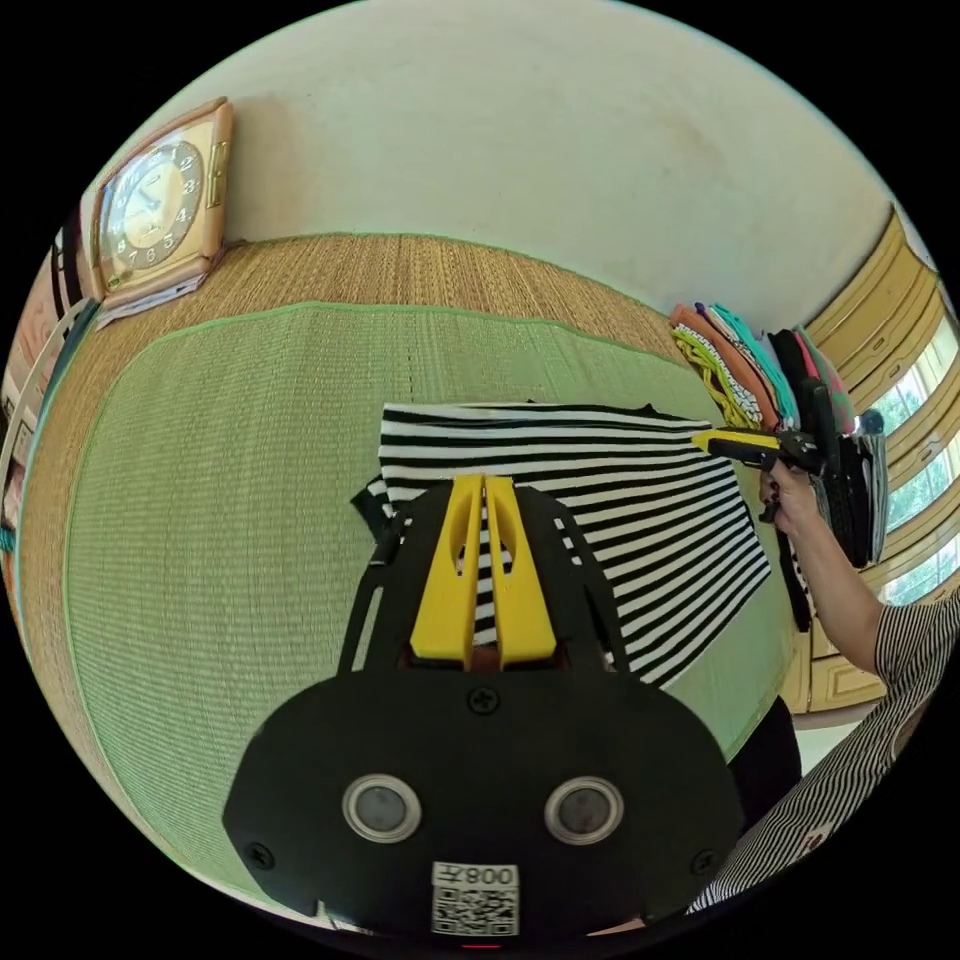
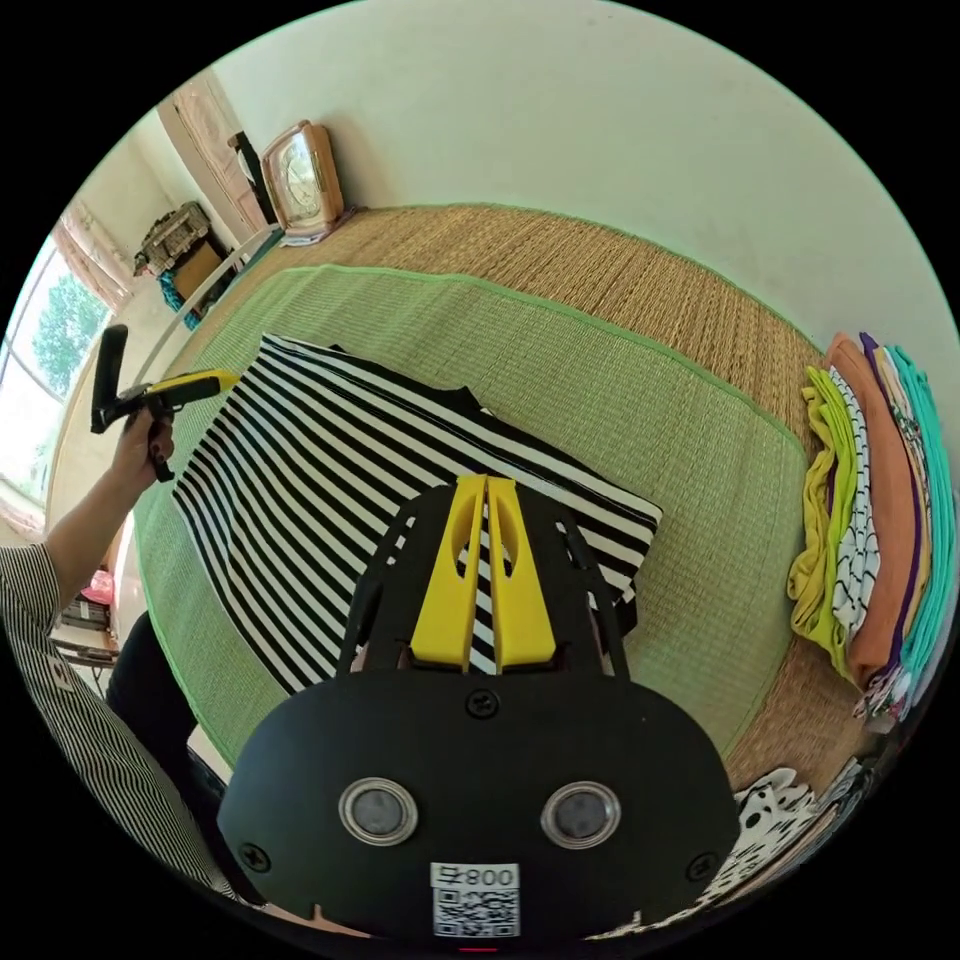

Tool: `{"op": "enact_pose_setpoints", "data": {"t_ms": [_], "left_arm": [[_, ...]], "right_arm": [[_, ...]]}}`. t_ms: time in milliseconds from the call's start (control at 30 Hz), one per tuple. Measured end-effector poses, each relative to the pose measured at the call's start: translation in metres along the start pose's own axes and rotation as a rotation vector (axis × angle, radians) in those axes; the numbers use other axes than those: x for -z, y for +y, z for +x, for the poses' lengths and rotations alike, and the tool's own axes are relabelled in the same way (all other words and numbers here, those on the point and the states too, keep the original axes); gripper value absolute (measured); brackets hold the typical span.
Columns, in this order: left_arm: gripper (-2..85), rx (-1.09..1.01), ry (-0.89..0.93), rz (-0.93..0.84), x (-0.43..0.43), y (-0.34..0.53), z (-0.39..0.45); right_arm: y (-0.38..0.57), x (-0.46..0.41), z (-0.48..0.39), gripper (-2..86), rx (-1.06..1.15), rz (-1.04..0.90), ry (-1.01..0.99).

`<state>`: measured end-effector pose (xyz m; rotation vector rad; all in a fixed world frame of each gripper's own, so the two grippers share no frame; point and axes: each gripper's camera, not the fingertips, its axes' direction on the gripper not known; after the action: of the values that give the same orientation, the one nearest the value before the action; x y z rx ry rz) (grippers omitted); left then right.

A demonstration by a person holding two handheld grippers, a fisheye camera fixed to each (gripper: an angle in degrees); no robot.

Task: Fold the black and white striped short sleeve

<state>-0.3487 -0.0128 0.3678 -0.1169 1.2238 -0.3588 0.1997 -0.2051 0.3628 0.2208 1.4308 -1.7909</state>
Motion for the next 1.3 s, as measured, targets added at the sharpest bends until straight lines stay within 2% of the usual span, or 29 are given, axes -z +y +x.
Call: {"op": "enact_pose_setpoints", "data": {"t_ms": [167, 233, 467, 733, 967, 1300], "left_arm": [[6.7, 0.136, 0.044, -0.010, 0.040, 0.064, -0.040], [7.8, 0.205, 0.117, -0.050, 0.046, 0.090, -0.058], [6.5, 0.213, 0.145, -0.163, 0.041, 0.111, -0.071], [2.7, 0.223, 0.129, -0.206, 0.047, 0.108, -0.088], [2.1, 0.224, 0.139, -0.184, 0.062, 0.109, -0.105], [2.6, 0.267, 0.187, -0.162, 0.060, 0.124, -0.136]], "right_arm": [[0.078, 0.050, 0.040, 6.5, -0.160, 0.086, -0.162], [0.110, 0.058, 0.054, 7.6, -0.231, 0.079, -0.221], [0.203, 0.066, 0.080, 8.3, -0.421, 0.026, -0.316], [0.210, 0.056, 0.096, 6.9, -0.432, -0.053, -0.294], [0.219, 0.070, 0.107, 2.7, -0.395, -0.077, -0.274], [0.231, 0.069, 0.130, 1.9, -0.415, -0.105, -0.313]]}}
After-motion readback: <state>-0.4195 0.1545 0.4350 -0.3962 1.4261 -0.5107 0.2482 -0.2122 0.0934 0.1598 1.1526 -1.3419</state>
